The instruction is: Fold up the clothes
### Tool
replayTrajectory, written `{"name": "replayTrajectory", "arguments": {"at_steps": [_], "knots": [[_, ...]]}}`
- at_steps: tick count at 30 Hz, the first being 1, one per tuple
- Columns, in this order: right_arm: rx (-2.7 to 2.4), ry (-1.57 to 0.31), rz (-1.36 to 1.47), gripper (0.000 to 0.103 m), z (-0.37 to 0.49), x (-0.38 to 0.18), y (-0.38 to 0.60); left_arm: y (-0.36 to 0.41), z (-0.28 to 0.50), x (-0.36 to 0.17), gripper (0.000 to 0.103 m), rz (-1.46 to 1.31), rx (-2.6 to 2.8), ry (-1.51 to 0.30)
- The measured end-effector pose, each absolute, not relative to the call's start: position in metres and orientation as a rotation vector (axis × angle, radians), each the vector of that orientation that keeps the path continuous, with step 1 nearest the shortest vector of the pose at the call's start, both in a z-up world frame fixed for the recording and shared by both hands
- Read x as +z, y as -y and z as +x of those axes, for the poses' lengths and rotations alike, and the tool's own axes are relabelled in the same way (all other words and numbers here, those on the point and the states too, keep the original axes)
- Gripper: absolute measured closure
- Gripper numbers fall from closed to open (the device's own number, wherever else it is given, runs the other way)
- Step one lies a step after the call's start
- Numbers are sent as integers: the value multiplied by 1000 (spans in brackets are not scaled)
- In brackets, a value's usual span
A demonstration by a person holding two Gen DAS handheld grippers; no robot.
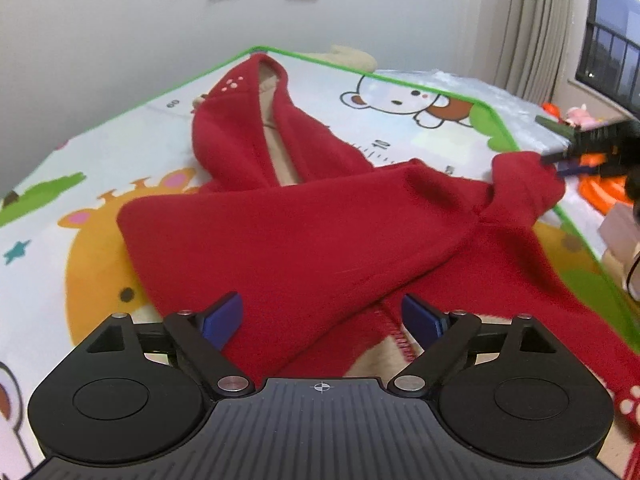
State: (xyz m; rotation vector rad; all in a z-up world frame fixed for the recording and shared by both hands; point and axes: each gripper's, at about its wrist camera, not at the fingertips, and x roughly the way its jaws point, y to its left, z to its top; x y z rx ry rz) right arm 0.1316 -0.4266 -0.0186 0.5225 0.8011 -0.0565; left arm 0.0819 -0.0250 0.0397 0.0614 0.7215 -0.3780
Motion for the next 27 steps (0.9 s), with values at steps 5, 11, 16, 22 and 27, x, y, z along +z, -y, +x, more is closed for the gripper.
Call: {"name": "replayTrajectory", "arguments": {"at_steps": [5, 11, 16, 22, 27], "knots": [[-105, -865, 863, 58, 141, -66, 444, 28, 81, 40, 10, 67, -384, -726], [2, -644, 963, 58, 153, -67, 441, 14, 77, 41, 10, 8, -362, -740], [360, -485, 481, 58, 132, 10, 348, -8, 70, 44, 10, -69, -331, -724], [647, -616, -8, 58, 119, 15, 231, -35, 69, 43, 10, -177, -327, -725], [614, -606, -172, 52, 111, 3, 206, -55, 67, 42, 10, -299, -341, -730]]}}
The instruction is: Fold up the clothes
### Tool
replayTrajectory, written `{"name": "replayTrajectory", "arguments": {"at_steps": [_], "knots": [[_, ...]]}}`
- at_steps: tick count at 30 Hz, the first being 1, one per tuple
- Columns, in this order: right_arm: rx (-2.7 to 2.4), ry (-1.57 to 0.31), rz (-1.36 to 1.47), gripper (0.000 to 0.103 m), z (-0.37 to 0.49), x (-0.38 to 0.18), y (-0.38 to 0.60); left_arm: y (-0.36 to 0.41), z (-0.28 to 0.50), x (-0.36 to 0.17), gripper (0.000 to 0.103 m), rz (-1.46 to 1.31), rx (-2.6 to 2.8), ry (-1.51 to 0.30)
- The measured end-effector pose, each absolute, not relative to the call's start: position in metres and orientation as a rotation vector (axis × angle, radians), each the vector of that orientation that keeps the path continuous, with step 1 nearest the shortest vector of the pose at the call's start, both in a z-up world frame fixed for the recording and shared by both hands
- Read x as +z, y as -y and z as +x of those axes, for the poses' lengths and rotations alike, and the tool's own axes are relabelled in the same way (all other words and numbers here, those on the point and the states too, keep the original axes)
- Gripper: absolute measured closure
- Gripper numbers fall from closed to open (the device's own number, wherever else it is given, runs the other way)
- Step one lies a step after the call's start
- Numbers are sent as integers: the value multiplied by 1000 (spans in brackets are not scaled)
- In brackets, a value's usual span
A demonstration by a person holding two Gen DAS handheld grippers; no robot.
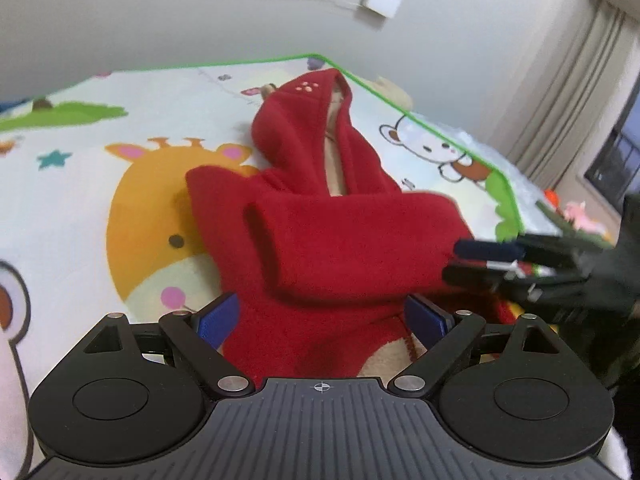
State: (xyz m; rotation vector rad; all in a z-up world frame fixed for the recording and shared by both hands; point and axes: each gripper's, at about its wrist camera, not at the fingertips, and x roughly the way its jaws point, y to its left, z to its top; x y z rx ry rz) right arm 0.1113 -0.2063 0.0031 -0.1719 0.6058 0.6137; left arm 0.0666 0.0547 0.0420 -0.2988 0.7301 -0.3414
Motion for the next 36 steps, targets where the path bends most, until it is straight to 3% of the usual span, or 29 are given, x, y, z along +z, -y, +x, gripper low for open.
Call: {"name": "replayTrajectory", "arguments": {"at_steps": [3, 5, 7, 9, 13, 14, 15, 17, 19, 20, 23, 25, 27, 29, 30, 31, 36], "knots": [[560, -567, -277, 42, 101, 3, 211, -61, 68, 45, 10, -329, -352, -714], [526, -557, -355, 42, 91, -2, 215, -62, 73, 46, 10, -352, -362, -705], [491, -558, -431, 42, 81, -11, 220, -59, 81, 45, 17, -363, -369, -702], [428, -558, -512, 56, 79, -21, 220, -52, 92, 40, 31, -357, -377, -720], [343, -551, -623, 58, 81, -42, 222, -41, 109, 31, 27, -336, -335, -743], [327, -544, -639, 65, 84, -46, 222, -40, 113, 29, 25, -337, -317, -747], [318, -538, -632, 80, 87, -47, 222, -40, 118, 27, 24, -350, -302, -758], [337, -527, -554, 86, 89, -37, 225, -38, 122, 25, 28, -355, -286, -768], [346, -499, -522, 86, 88, -28, 225, -32, 117, 32, 49, -307, -279, -739], [347, -489, -514, 86, 87, -24, 225, -30, 113, 37, 51, -290, -300, -715], [339, -501, -523, 86, 92, -30, 225, -29, 108, 44, 47, -291, -346, -683], [337, -511, -537, 86, 91, -40, 223, -29, 114, 39, 33, -293, -320, -708], [335, -510, -550, 86, 89, -45, 221, -28, 121, 29, 34, -290, -287, -750], [328, -482, -538, 90, 86, -36, 222, -25, 122, 24, 53, -247, -247, -760], [327, -465, -524, 90, 84, -29, 222, -24, 120, 30, 79, -218, -231, -743], [334, -447, -513, 90, 82, -20, 222, -27, 116, 39, 93, -211, -240, -708], [418, -421, -548, 90, 77, -16, 203, -34, 92, 78, 93, -54, -181, -555]]}}
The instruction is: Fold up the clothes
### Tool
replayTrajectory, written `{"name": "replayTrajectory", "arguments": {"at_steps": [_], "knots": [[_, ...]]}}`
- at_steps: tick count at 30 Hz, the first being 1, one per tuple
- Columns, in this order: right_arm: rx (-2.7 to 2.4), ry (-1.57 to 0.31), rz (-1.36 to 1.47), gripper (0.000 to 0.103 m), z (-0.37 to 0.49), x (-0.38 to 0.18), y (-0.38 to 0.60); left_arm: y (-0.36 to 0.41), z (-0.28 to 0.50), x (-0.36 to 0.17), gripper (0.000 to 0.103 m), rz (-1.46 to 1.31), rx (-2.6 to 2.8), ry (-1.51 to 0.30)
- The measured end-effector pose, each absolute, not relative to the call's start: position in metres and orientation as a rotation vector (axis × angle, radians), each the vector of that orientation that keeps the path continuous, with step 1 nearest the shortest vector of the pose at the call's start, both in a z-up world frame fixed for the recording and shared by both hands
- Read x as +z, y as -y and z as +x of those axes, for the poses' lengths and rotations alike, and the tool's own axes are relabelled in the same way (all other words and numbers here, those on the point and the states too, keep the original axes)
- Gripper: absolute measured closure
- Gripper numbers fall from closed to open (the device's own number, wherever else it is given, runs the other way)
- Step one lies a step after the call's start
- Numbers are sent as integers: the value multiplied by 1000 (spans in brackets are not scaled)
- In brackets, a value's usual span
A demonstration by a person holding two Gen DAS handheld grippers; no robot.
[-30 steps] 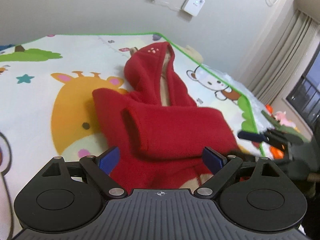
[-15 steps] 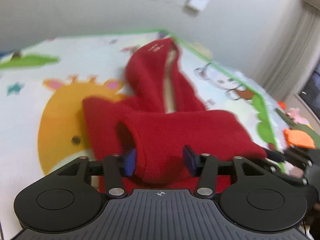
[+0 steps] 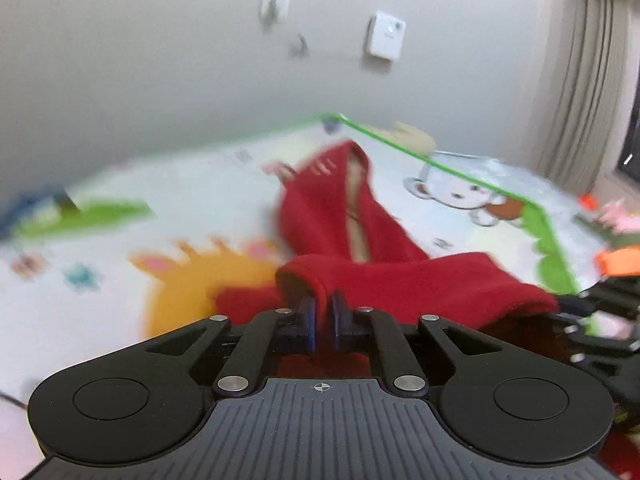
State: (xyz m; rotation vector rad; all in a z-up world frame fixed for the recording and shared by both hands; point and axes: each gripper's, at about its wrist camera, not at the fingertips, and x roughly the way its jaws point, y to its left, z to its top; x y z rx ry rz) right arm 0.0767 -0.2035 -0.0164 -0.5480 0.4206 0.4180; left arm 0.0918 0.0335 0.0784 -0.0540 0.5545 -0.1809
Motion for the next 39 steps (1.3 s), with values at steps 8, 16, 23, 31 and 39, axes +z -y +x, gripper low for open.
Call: {"name": "replayTrajectory", "arguments": {"at_steps": [8, 16, 23, 31, 39], "knots": [[489, -510, -632, 76, 82, -43, 201, -53, 68, 65, 54, -70, -135, -597], [520, -517, -231, 42, 122, 12, 235, -50, 85, 82, 23, -197, -272, -547], [405, -709, -20, 36, 204, -31, 237, -30, 143, 40, 17, -316, -319, -849], [419, -670, -143, 27, 182, -34, 224, -21, 148, 30, 10, -245, -338, -877], [454, -687, -124, 14, 155, -47, 242, -18, 146, 28, 10, -225, -342, -865]]}}
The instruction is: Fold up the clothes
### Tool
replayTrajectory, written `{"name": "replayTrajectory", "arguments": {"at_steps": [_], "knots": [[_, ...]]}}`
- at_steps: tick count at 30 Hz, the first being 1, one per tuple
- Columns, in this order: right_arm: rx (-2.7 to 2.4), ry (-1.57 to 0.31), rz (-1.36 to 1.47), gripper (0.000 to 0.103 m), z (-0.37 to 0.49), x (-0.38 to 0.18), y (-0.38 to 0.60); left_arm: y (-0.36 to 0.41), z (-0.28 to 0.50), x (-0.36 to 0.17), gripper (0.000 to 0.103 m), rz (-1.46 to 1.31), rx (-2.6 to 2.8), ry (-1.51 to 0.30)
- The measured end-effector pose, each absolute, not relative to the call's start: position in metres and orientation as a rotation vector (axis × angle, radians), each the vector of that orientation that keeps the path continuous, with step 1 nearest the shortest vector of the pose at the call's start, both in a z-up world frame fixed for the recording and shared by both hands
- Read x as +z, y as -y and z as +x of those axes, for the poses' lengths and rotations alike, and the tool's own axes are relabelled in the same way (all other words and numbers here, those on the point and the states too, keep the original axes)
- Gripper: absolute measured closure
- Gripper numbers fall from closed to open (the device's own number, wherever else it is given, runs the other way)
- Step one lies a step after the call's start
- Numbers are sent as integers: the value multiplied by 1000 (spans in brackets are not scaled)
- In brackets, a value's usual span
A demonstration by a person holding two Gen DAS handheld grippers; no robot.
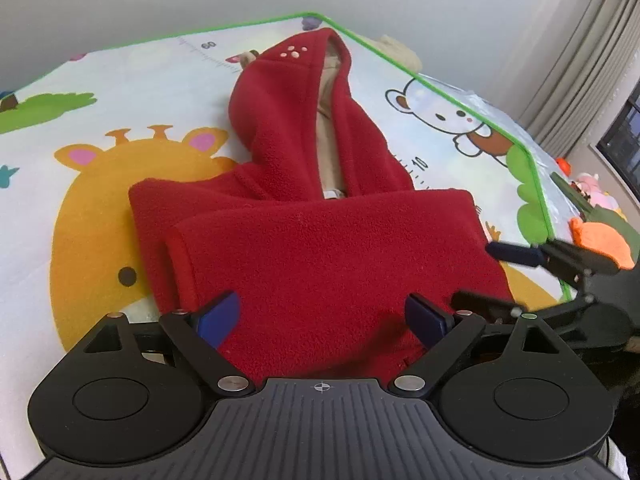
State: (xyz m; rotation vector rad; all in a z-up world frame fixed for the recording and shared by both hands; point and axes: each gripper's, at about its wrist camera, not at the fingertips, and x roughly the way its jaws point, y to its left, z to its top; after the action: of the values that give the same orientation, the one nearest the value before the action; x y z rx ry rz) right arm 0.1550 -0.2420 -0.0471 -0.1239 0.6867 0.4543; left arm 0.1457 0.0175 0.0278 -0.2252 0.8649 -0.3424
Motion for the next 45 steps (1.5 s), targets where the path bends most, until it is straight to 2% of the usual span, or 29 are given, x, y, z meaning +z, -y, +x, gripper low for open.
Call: {"name": "replayTrajectory", "arguments": {"at_steps": [8, 14, 19, 26, 32, 37, 45], "knots": [[455, -647, -107, 9, 152, -55, 245, -12, 145, 27, 9, -191, -337, -859], [440, -661, -83, 0, 157, -62, 248, -7, 144, 24, 7, -159, -339, -848], [433, -684, -67, 0, 159, -61, 251, -4, 135, 26, 6, -130, -333, -811], [478, -667, -117, 0, 104, -20, 265, -17, 58, 56, 6, 21, -331, -722], [547, -709, -277, 0, 18, 1, 288, -47, -22, 62, 6, 123, -366, -764], [546, -772, -348, 0, -35, -9, 305, -59, -78, 57, 5, 175, -392, -821], [622, -831, -328, 0, -77, -22, 315, -57, -118, 39, 5, 193, -467, -917]]}}
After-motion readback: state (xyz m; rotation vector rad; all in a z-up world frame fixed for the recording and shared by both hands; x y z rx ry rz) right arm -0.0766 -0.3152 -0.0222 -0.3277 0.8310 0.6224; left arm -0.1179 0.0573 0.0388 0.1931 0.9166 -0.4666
